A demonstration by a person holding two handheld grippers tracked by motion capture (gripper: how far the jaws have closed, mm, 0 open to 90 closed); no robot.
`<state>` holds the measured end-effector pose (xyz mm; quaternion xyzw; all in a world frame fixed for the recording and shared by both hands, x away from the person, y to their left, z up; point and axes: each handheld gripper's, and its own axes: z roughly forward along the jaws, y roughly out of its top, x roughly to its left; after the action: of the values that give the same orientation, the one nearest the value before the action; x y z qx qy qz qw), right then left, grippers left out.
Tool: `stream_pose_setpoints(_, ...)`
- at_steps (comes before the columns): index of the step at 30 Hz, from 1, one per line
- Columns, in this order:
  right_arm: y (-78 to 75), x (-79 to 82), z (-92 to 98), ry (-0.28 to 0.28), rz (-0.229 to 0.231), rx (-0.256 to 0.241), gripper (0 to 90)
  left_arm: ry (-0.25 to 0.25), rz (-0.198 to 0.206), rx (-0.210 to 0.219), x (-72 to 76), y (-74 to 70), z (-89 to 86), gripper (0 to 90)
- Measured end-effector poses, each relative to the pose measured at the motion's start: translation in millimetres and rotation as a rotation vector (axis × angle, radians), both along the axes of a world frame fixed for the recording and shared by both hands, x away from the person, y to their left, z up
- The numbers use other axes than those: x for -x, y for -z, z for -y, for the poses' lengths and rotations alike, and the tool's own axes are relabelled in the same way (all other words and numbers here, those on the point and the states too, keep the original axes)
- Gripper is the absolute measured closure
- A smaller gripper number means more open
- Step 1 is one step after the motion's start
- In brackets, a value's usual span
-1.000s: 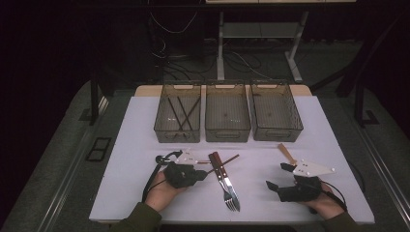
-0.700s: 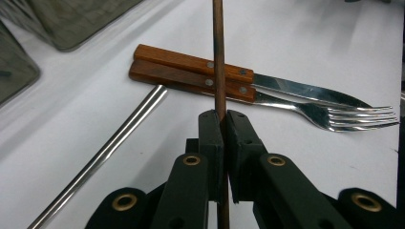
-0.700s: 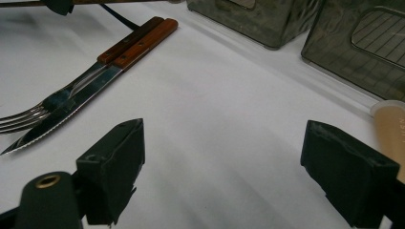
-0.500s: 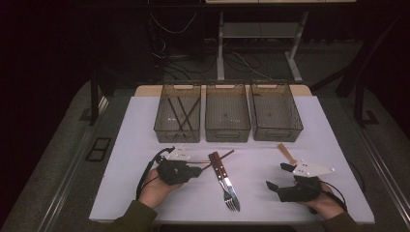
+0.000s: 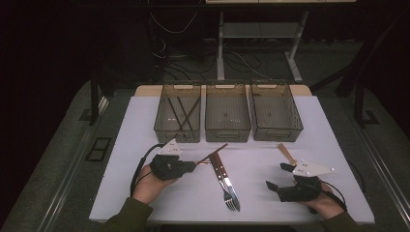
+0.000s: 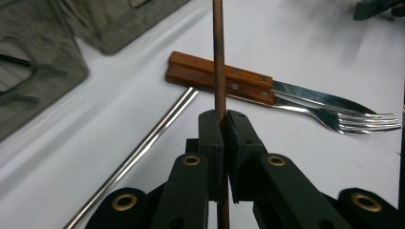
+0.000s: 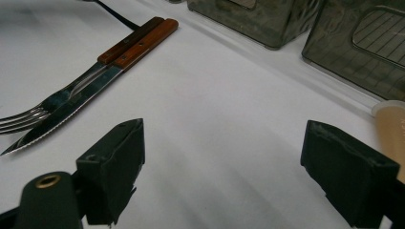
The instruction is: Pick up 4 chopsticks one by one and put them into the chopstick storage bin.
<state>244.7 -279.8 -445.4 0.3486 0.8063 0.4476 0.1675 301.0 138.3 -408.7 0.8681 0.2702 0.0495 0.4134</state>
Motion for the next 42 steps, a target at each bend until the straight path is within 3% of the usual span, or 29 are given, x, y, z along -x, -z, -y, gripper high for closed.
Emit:
stream_pose_setpoints(11, -0.2, -0.1, 0.7, -0.005, -0.001, 0.001, 15.4, -0.054, 0.021, 0.022, -13.5, -9.0, -15.0, 84.8)
stream_pose_setpoints(28, -0.2, -0.9, 1.5, 0.001, -0.004, -0.006, 15.4, -0.153, 0.052, 0.107, -50.5, -27.5, -31.3, 84.9)
stream_pose_setpoints(42, -0.3, -0.4, 1.8, 0.002, -0.001, -0.009, 15.4, -0.211, 0.096, 0.09, -86.9, -54.8, -31.1, 84.8)
